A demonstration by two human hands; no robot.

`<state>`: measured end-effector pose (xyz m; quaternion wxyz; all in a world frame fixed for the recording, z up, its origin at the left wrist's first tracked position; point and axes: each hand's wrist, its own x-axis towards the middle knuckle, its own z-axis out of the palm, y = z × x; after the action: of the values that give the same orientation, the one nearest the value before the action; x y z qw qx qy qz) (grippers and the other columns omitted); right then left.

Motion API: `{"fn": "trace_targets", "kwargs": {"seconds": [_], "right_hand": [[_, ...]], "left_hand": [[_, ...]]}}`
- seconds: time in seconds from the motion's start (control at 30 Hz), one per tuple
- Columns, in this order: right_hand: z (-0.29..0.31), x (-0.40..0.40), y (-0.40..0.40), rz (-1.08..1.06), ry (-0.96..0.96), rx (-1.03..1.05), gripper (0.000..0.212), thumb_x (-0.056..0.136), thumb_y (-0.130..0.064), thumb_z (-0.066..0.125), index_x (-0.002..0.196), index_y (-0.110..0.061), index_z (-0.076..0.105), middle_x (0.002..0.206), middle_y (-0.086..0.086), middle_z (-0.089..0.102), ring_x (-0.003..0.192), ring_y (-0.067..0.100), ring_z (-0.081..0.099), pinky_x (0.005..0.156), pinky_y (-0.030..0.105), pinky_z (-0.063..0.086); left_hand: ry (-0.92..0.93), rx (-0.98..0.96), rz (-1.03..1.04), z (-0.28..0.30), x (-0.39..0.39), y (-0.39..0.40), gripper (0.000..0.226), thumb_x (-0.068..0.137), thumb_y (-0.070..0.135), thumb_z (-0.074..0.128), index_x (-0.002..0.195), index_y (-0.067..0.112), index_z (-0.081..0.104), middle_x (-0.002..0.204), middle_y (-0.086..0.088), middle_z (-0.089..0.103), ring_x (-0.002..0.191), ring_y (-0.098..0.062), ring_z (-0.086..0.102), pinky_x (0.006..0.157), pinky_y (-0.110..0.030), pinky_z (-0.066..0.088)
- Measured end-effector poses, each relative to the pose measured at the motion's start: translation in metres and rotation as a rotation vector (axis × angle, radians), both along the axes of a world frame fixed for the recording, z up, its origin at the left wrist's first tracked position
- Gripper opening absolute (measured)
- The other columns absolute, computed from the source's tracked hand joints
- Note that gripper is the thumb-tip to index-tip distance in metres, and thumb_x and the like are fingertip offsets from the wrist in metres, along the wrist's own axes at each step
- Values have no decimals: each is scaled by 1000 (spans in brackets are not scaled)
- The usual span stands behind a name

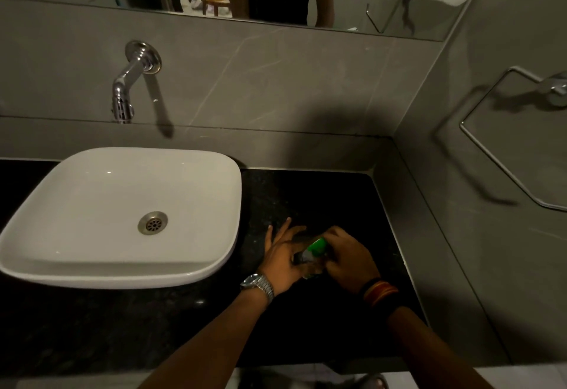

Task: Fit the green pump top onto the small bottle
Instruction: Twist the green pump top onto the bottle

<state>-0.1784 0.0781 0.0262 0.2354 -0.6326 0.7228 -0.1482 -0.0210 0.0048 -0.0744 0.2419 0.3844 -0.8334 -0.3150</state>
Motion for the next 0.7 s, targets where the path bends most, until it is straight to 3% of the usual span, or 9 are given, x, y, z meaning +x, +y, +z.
{"fn": "trace_targets", "kwargs": {"seconds": [0.07,0.13,0.23,0.3,0.4,0.47,0.5,0.6,0.7], "right_hand": [[2,-8,-3,86,8,27,35,72,-30,56,105,-22,64,114,-1,59,100,22,63,83,41,55],[2,-13,-6,79,7,15,37,71,-43,58,101,-24,66,109,-2,61,97,20,64,82,42,55],[-6,-9,-8,-88,56,-4,48,61,-66,65,81,-23,60,92,-1,60,82,20,61,71,40,53],[-14,-3,-6,-211,38,-12,58,52,-73,68,79,-23,58,89,-3,57,78,18,59,70,40,53],[-28,-2,2,-241,-162,-92,57,59,-59,80,101,-23,68,109,-3,57,96,15,61,84,32,53],[-33,-6,7,-193,-311,-170,39,74,-34,81,107,-16,72,119,1,57,111,17,60,93,22,48],[-34,-6,9,-179,-332,-201,31,77,-28,79,105,-15,74,119,2,58,112,19,60,96,25,49],[-38,-4,5,-275,-328,-220,39,66,-43,79,93,-15,71,105,1,61,97,17,63,89,41,54],[-37,-1,3,-394,-328,-185,55,54,-53,83,92,-17,65,102,1,58,92,16,60,85,36,53]], "left_hand": [[10,13,-6,0,1,0,51,77,57,75,126,45,64,152,14,43,153,-7,6,111,-24,-29],[11,6,-9,-1,1,0,50,77,55,76,125,45,64,151,13,44,153,-8,7,114,-27,-27],[19,-3,-3,-2,0,1,51,76,53,77,124,44,65,150,13,46,152,-7,8,111,-23,-29],[9,-13,-7,-3,-1,0,49,77,54,71,124,42,67,151,12,45,153,-9,8,114,-26,-27],[-17,-22,-2,-2,-1,-1,49,77,56,66,124,42,67,151,11,46,153,-11,9,119,-39,-18],[-19,-2,3,-1,-2,0,54,74,61,70,125,43,65,150,12,46,153,-11,9,120,-42,-16],[-13,2,2,0,-2,0,55,74,63,71,125,44,65,151,12,45,153,-11,8,120,-42,-16],[-8,3,-8,-1,-1,-1,57,73,66,69,125,44,65,151,13,44,154,-11,7,120,-42,-17],[-15,10,-7,-1,0,0,58,71,66,70,126,47,63,151,14,44,153,-9,6,120,-39,-18]]}}
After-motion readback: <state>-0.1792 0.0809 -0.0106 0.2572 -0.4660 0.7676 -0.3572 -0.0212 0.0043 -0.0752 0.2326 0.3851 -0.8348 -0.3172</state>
